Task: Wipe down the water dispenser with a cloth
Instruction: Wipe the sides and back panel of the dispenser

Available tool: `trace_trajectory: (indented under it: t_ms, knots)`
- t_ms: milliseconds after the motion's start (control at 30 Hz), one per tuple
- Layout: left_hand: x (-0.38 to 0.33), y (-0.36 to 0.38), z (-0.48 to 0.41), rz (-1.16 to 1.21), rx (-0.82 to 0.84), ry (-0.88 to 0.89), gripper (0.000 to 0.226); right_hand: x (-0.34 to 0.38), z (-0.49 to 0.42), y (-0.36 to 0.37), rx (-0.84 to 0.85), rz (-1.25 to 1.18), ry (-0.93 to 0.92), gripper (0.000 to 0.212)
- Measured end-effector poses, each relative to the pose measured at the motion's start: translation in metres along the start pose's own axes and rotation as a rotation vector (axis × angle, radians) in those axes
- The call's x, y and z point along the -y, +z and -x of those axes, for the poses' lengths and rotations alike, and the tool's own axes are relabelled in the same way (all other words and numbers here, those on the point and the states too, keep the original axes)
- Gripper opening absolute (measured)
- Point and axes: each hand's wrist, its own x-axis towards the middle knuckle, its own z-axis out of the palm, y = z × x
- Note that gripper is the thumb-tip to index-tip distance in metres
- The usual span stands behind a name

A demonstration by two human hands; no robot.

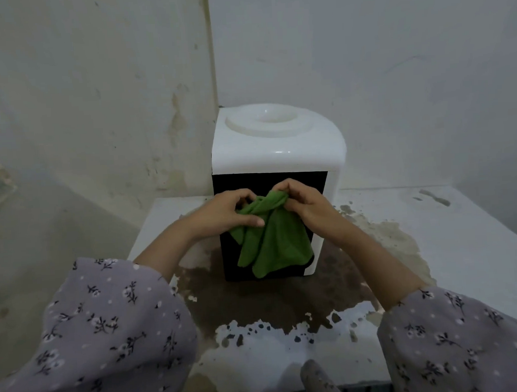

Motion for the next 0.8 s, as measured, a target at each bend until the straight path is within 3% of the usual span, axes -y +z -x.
trace_trajectory:
  t_ms: [133, 200, 300, 400, 500, 667, 800]
  knots:
    - [-0.006, -0.013, 0.003, 0.244, -0.089, 0.039, 0.007, -0.006, 0.003, -0.003, -0.091, -0.095, 0.065, 0.024]
    - [-0.008, -0.014, 0.001, 0.337, -0.149, 0.034, 0.008, -0.011, 0.007, -0.003, -0.102, -0.059, 0.132, 0.018]
    - [-0.008, -0.013, -0.002, 0.487, -0.252, 0.013, 0.013, -0.022, 0.017, 0.001, 0.024, 0.119, 0.235, 0.039]
    - [-0.006, -0.009, -0.005, 0.334, -0.243, 0.022, 0.015, -0.033, 0.024, 0.014, 0.071, 0.163, 0.298, 0.048]
    - [-0.006, 0.0, -0.008, 0.141, -0.219, 0.038, 0.012, -0.031, 0.021, 0.039, -0.136, 0.078, 0.181, 0.034]
    - [-0.006, 0.003, -0.013, 0.057, -0.267, 0.04, 0.012, -0.031, 0.018, 0.071, -0.288, 0.101, 0.108, 0.059]
    - [0.0, 0.003, -0.012, 0.076, -0.288, 0.025, 0.013, -0.045, 0.025, 0.085, -0.462, 0.132, 0.076, 0.039]
